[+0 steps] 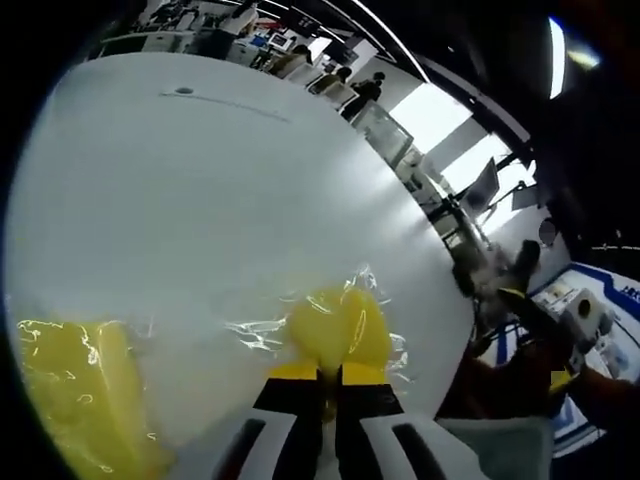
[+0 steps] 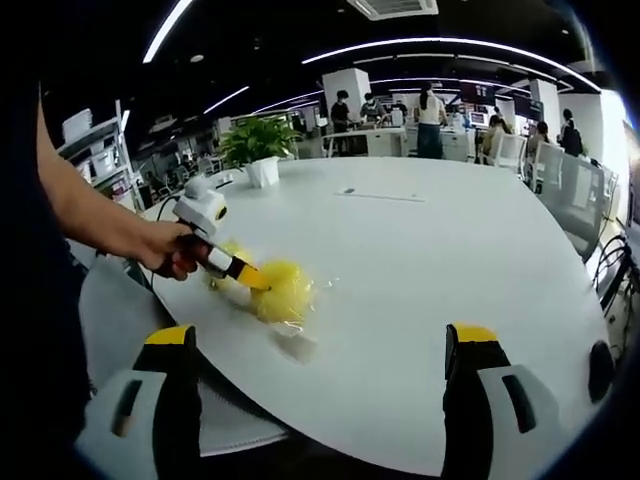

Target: Compare the silicone blocks by pressing each to a similar depth, holding the contact briefly, and releasing to observe deformation and rebound differences across the visible hardness samples.

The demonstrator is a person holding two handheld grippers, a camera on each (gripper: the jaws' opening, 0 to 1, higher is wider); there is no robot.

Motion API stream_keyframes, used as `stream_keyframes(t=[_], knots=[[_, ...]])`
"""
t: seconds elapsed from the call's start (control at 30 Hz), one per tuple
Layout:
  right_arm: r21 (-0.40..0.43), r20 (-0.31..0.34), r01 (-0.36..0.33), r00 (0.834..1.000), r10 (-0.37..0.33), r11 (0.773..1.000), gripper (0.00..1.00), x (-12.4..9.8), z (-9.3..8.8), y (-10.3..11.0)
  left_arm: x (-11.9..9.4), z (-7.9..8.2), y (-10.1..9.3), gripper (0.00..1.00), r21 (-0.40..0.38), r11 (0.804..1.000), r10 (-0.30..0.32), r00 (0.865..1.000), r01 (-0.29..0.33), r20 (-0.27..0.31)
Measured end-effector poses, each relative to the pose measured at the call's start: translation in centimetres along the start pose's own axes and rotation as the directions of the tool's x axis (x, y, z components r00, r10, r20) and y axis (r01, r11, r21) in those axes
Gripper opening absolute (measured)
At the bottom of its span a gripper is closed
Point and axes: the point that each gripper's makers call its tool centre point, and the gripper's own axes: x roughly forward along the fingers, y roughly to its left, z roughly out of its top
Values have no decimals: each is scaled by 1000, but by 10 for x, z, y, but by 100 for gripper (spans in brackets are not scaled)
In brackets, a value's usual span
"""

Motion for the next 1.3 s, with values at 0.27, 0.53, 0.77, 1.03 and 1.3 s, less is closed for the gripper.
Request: stream_keyframes(t=[0.27,0.53,0.77,1.03,1.3], knots=[[0,12,-2,1000,2,1000,97,0,3,2,-12,14,-11,0,115,993,-45,997,37,66],[11,29,6,1000,-7,1000,97,-4,13,-2,-34,44,-31,0,223,973,-96,982,57,165],[-9,34,-5,999,6,1000,97,-1,22,2,-56,69,-52,0,316,946,-146,964,70,224],[-22,128,-65,989,67,998,97,1,69,12,-102,97,-87,0,406,907,-254,913,111,318],[-50,207,-186,959,192,981,97,-7,135,33,-139,114,-111,0,456,883,-310,870,114,383]])
